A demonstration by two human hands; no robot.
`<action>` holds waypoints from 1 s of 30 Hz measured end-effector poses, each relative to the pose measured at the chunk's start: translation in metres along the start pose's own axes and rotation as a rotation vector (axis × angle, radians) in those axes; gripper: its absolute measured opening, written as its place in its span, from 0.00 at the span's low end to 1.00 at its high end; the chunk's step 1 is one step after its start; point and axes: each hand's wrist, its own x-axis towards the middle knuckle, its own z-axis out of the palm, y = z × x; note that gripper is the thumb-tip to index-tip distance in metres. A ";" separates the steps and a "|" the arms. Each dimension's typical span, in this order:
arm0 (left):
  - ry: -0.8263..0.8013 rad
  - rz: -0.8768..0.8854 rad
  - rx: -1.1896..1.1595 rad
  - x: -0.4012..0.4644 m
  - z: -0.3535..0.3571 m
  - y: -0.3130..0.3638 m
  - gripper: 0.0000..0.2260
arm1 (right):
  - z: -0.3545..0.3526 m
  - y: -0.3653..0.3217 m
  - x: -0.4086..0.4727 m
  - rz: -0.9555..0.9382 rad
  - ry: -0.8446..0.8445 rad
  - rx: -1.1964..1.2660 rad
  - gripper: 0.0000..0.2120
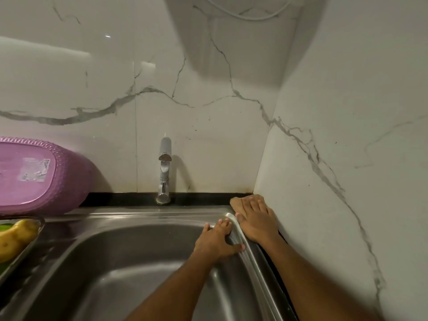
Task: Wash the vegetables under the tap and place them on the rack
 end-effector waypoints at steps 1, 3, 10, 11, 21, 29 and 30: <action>-0.001 0.008 0.004 -0.001 -0.001 0.000 0.41 | -0.001 0.002 -0.013 0.002 0.004 -0.001 0.31; 0.002 0.031 0.015 -0.002 0.000 0.000 0.40 | 0.001 0.007 -0.041 0.015 0.019 -0.025 0.31; 0.028 0.087 0.010 0.009 0.009 -0.011 0.40 | 0.008 0.007 -0.041 0.022 0.081 -0.052 0.32; 0.029 0.098 0.026 0.010 0.009 -0.011 0.40 | 0.007 0.004 -0.032 0.013 0.078 -0.043 0.31; 0.411 -0.251 0.275 -0.054 -0.051 -0.107 0.41 | 0.005 -0.028 0.052 0.021 0.018 -0.001 0.23; 0.284 -0.212 0.298 -0.075 -0.065 -0.161 0.41 | 0.017 -0.133 0.026 -0.283 0.198 0.033 0.19; 0.277 -0.221 0.299 -0.074 -0.067 -0.158 0.41 | 0.018 -0.154 0.021 -0.328 0.203 0.069 0.19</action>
